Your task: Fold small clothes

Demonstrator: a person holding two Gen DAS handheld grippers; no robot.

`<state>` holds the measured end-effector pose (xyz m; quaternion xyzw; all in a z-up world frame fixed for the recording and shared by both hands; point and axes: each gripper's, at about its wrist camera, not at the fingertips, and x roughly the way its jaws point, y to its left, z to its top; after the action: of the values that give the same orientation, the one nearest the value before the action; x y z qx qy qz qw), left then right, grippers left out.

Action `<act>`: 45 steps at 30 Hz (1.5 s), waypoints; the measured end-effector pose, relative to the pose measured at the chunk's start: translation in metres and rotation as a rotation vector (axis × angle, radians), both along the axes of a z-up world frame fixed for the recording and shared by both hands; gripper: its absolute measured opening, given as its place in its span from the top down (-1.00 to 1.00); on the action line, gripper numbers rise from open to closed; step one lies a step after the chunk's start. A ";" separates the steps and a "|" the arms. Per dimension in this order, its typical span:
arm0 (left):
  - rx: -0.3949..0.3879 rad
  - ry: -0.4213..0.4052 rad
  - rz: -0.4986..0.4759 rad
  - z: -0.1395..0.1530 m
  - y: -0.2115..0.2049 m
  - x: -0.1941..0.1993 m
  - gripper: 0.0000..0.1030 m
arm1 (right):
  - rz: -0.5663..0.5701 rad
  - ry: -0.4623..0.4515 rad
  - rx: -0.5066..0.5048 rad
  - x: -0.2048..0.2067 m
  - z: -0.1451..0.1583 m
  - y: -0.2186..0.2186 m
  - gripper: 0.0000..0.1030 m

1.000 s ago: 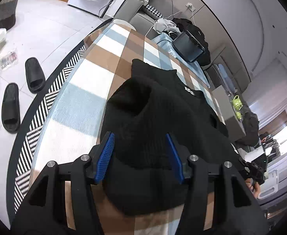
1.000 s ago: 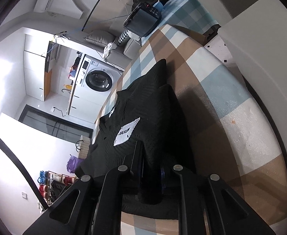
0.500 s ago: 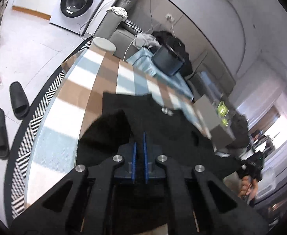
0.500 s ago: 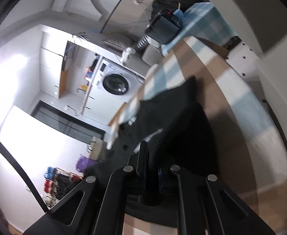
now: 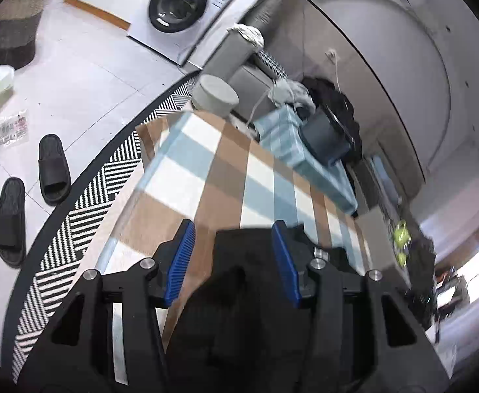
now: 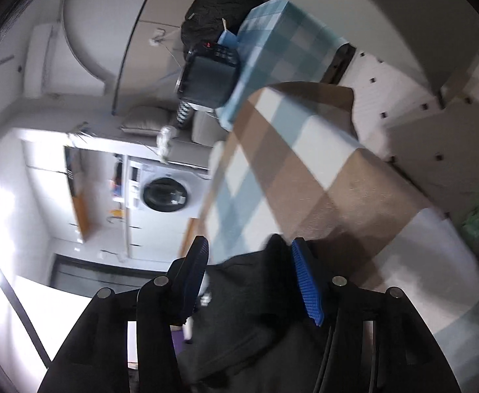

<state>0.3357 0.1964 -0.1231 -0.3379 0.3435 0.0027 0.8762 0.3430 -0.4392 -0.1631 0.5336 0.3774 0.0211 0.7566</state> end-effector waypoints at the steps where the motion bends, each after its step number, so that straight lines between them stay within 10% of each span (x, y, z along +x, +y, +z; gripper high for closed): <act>1: 0.010 -0.001 -0.015 0.000 -0.005 -0.005 0.12 | 0.018 -0.015 0.000 -0.003 0.003 0.003 -0.05; 14: 0.012 0.047 -0.219 -0.017 -0.087 -0.052 -0.06 | 0.291 0.025 -0.111 -0.027 -0.003 0.097 -0.06; 37: 0.059 0.076 -0.399 -0.004 -0.144 -0.066 -0.07 | 0.272 0.036 -0.265 0.090 0.022 0.138 -0.14; 45: 0.000 0.171 -0.499 -0.032 -0.163 -0.058 -0.23 | 0.304 0.083 -0.224 0.042 0.016 0.136 -0.14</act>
<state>0.2781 0.0337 -0.1555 -0.2415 0.4890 -0.1849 0.8175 0.3849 -0.3030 -0.1473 0.3832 0.4844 0.0712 0.7832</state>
